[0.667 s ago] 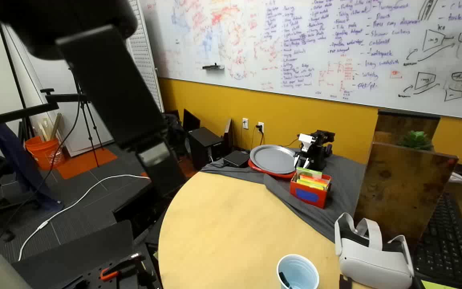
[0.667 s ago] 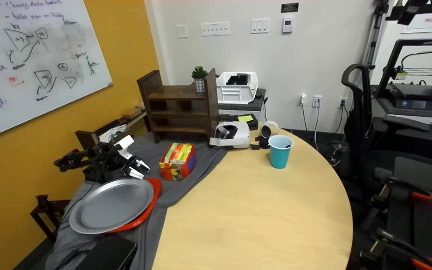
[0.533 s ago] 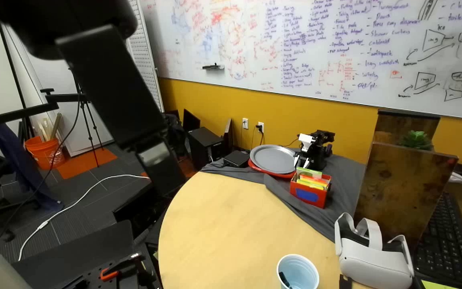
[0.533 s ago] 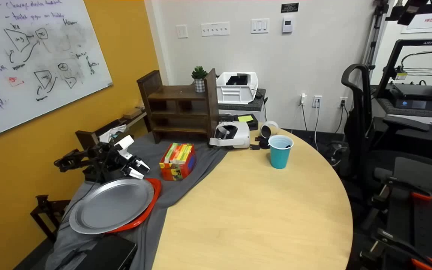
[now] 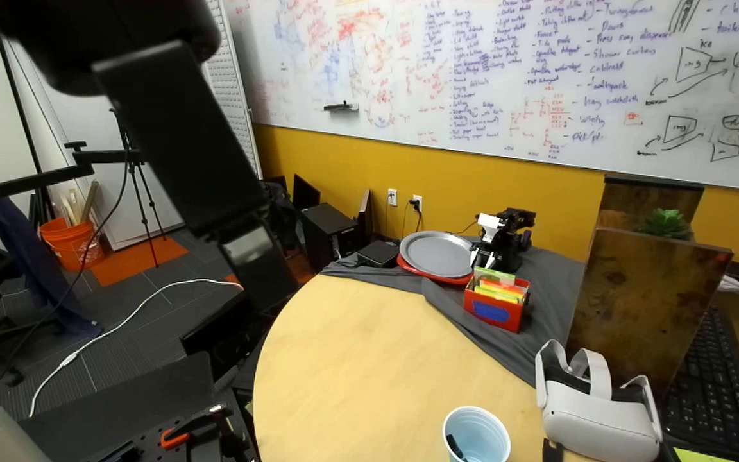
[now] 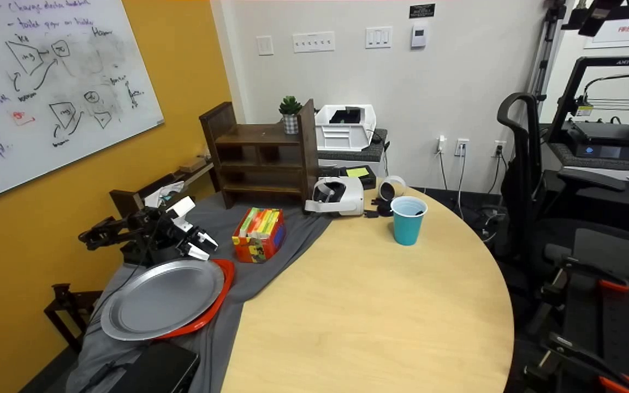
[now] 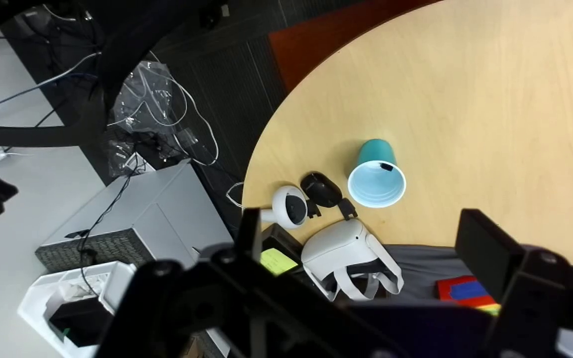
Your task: Put the marker on the table
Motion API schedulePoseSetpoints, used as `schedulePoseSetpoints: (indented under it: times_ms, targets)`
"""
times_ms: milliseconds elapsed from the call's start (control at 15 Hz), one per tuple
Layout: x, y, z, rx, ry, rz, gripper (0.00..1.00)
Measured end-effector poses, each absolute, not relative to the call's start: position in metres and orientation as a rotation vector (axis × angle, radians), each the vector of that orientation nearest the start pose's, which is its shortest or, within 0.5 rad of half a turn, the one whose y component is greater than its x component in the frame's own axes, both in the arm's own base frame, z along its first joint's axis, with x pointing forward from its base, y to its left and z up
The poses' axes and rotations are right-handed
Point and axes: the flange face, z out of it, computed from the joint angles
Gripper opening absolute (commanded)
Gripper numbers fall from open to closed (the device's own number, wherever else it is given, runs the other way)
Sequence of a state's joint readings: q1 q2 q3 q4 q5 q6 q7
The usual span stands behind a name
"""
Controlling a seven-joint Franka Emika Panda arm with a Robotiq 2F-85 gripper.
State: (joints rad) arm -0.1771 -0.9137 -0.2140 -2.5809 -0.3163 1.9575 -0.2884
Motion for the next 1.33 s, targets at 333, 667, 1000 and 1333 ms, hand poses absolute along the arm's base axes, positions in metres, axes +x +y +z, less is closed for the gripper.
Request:
schedulePoseSetpoints:
  times_ms: [333,667,1000,1333]
  targets:
    - [0.285,-0.145,0.557,-3.318,-0.027,-0.48,1.0]
    - [0.309,-0.138,0.549,-3.25,0.041,-0.554,1.0]
    - [0.34,-0.139,0.525,-3.188,0.095,-0.511,1.0]
    - [0.37,-0.146,0.499,-3.159,0.136,-0.453,1.0]
